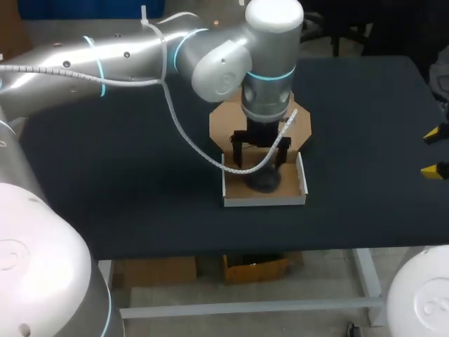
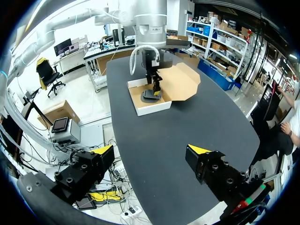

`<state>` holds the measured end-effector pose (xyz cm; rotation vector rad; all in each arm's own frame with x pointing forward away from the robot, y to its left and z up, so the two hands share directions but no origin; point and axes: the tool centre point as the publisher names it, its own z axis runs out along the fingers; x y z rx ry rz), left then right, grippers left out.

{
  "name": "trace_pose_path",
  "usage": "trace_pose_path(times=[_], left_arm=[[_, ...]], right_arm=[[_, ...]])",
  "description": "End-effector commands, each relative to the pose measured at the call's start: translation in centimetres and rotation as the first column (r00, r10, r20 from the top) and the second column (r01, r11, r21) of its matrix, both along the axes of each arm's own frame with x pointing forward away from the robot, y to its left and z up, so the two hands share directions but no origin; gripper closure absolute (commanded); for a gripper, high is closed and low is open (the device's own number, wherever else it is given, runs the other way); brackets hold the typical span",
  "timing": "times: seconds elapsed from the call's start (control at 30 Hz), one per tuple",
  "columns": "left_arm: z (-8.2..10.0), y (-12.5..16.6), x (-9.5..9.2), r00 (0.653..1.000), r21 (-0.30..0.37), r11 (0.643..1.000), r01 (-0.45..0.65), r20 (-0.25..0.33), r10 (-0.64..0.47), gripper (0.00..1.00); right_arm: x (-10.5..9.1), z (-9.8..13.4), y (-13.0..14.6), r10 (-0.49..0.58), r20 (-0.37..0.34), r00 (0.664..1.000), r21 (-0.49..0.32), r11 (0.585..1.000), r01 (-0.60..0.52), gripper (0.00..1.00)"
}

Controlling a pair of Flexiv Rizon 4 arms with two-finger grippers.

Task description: Assemble the packaging by folding the flat box into shape, placing the metal phone stand inside, and closing the box properly

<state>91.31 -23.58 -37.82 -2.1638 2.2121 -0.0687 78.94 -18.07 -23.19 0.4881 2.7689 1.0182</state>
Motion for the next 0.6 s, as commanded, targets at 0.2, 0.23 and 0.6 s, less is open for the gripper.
trace_pose_path(times=[0.2,0.23,0.6], left_arm=[[0.3,1.5,-1.2,1.000,-0.030,1.000,0.001,-0.017,-0.001,0.00],[0.4,1.5,-1.4,1.000,-0.032,0.999,0.000,-0.019,-0.001,0.00],[1.7,1.2,-3.2,1.000,-0.084,0.996,0.017,-0.008,-0.017,0.00]], right_arm=[[-0.2,0.1,0.0,0.000,0.001,1.000,-0.001,1.000,0.000,0.00],[-0.2,0.1,0.0,0.000,0.001,1.000,-0.001,1.000,0.000,0.00],[-0.2,0.1,0.0,0.000,0.001,1.000,-0.001,1.000,0.000,0.00]])
